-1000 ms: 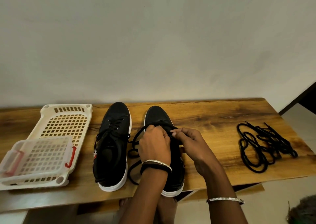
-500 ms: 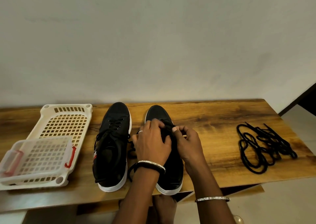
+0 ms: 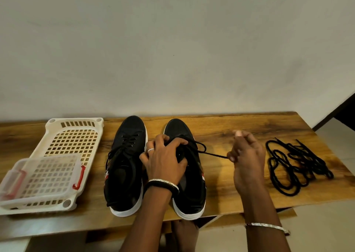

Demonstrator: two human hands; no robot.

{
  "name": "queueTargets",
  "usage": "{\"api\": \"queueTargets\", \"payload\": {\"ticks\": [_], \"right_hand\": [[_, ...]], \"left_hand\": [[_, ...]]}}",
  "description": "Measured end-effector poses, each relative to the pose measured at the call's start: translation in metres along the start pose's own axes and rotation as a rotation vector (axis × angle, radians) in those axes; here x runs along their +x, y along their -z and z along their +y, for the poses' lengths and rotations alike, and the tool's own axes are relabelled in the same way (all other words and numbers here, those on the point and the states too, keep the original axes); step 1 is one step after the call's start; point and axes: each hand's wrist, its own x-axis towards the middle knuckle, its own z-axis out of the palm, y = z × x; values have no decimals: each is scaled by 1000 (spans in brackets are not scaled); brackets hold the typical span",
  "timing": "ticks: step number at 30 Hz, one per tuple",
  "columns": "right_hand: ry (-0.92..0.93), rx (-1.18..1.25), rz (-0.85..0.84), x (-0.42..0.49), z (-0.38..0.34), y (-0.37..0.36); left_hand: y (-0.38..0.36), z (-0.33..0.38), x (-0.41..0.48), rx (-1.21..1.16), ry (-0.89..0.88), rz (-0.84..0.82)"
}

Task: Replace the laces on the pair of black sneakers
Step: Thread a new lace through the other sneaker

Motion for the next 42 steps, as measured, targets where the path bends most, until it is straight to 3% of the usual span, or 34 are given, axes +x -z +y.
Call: {"api": "queueTargets", "payload": {"ticks": [4,7,10,17,19,21,24,27,32,35,38,40,42], "right_hand": [[299,-903,-320,-3,15,-9],[321,-1227,-488,-5,27,-17],[256,-991,-443,-5,25,-14],[-287,534,-285,-9,-1,-14],[-329,691,-206,-3,1,-4],[-252,457,-72,0,4,3],[13,-223,43,-5,2,-3],[198,-658,-6,-12,6,-14],[239,-929,-256,-14,17,-22],[224,-1033,-409,-12,27,-22],[257,-1060,-417,-5,31,-16],[250,-892,-367,-3,31,-14],[125,-500,-234,-2,24,-11]], "left_hand": [[-1,-1,1,-39,6,8],[-2,-4,4,-97,49,20],[-4,-9,6,-231,96,26],[-4,-12,4,-501,191,-86],[-6,-13,5,-543,238,-112],[-9,-15,6,-566,266,-130],[-12,-16,8,-533,267,-128],[-13,-18,9,-465,249,-130],[-11,-19,10,-380,201,-137],[-10,-19,9,-368,160,-136],[-10,-19,9,-369,157,-145],[-10,-19,9,-362,171,-147],[-10,-19,9,-359,184,-148]]}}
